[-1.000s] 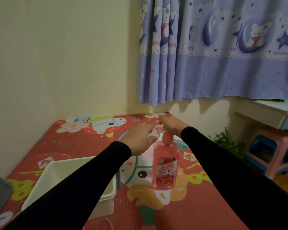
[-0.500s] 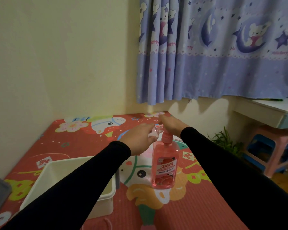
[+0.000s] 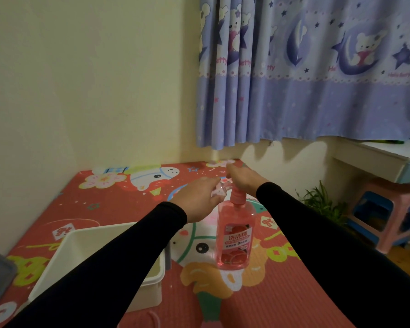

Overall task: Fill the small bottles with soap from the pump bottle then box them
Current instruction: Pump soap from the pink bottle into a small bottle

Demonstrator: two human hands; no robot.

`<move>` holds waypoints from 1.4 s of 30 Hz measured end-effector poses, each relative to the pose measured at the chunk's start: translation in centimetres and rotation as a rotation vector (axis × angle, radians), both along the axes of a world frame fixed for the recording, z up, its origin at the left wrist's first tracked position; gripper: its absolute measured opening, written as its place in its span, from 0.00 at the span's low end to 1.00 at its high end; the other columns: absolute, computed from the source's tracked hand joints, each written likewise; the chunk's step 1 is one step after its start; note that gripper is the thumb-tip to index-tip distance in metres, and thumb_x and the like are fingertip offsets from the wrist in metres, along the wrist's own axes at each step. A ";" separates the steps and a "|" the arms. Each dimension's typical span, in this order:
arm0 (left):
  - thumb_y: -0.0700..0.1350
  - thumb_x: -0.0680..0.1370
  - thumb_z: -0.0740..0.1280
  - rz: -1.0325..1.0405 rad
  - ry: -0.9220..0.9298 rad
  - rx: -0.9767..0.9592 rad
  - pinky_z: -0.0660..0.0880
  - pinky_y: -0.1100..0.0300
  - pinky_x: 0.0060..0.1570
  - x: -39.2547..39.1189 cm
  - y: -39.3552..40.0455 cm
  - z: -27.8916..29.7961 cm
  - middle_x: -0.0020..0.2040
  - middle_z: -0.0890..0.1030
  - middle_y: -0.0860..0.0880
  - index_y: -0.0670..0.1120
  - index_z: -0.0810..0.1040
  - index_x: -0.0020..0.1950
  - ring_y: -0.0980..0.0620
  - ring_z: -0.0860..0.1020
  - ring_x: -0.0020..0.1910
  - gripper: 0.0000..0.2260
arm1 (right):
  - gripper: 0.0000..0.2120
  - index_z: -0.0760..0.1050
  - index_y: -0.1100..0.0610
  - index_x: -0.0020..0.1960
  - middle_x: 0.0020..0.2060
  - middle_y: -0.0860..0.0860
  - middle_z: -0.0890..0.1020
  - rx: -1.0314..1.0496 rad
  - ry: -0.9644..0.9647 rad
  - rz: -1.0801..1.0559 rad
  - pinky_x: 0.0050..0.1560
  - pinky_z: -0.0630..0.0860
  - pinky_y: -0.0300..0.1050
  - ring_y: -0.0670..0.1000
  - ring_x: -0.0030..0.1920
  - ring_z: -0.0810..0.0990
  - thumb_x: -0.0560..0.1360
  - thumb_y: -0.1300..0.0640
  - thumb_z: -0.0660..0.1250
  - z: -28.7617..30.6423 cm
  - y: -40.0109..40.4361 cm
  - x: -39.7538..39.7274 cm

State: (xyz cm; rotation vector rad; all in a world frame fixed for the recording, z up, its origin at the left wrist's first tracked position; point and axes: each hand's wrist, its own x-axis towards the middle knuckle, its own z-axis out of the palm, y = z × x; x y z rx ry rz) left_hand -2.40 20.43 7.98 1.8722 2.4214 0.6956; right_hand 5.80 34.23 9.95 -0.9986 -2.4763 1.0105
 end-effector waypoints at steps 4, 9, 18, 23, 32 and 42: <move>0.50 0.81 0.61 0.003 -0.020 0.021 0.68 0.57 0.55 0.2 -0.3 1.0 0.62 0.74 0.48 0.46 0.69 0.68 0.48 0.73 0.59 0.17 | 0.23 0.69 0.63 0.68 0.68 0.60 0.73 0.046 0.024 0.009 0.70 0.64 0.53 0.58 0.66 0.71 0.83 0.51 0.46 0.9 0.2 -0.1; 0.51 0.81 0.60 -0.001 0.009 0.006 0.66 0.58 0.49 0.1 -0.2 -0.1 0.60 0.75 0.48 0.47 0.70 0.65 0.48 0.73 0.57 0.15 | 0.21 0.70 0.64 0.67 0.64 0.64 0.74 0.089 -0.028 0.024 0.65 0.68 0.54 0.52 0.52 0.69 0.83 0.53 0.48 -0.7 0.5 -0.3; 0.50 0.81 0.61 -0.010 0.000 0.002 0.68 0.56 0.55 0.0 -0.2 1.0 0.62 0.74 0.47 0.46 0.70 0.67 0.48 0.73 0.59 0.16 | 0.23 0.68 0.64 0.69 0.67 0.62 0.72 0.035 -0.023 0.015 0.65 0.67 0.52 0.60 0.64 0.72 0.83 0.51 0.48 1.0 0.0 0.0; 0.50 0.81 0.61 -0.023 0.015 0.030 0.67 0.57 0.48 -0.1 0.0 0.0 0.55 0.75 0.48 0.47 0.71 0.58 0.48 0.73 0.53 0.10 | 0.22 0.65 0.63 0.72 0.69 0.63 0.70 0.030 -0.020 -0.006 0.69 0.64 0.52 0.61 0.69 0.69 0.84 0.53 0.46 0.1 -0.2 -0.1; 0.50 0.80 0.62 -0.028 -0.002 0.008 0.70 0.55 0.54 -0.1 0.0 0.7 0.59 0.75 0.47 0.47 0.71 0.63 0.46 0.74 0.58 0.13 | 0.20 0.70 0.63 0.65 0.64 0.61 0.74 0.037 -0.031 0.005 0.64 0.64 0.47 0.58 0.63 0.71 0.84 0.54 0.46 0.9 -0.1 0.1; 0.51 0.80 0.61 -0.019 0.009 0.011 0.68 0.57 0.49 -0.4 0.0 -0.6 0.56 0.76 0.49 0.47 0.72 0.61 0.48 0.73 0.55 0.12 | 0.14 0.69 0.53 0.59 0.60 0.60 0.74 0.013 -0.008 0.021 0.59 0.65 0.47 0.55 0.56 0.71 0.83 0.51 0.47 -0.3 -0.3 -0.2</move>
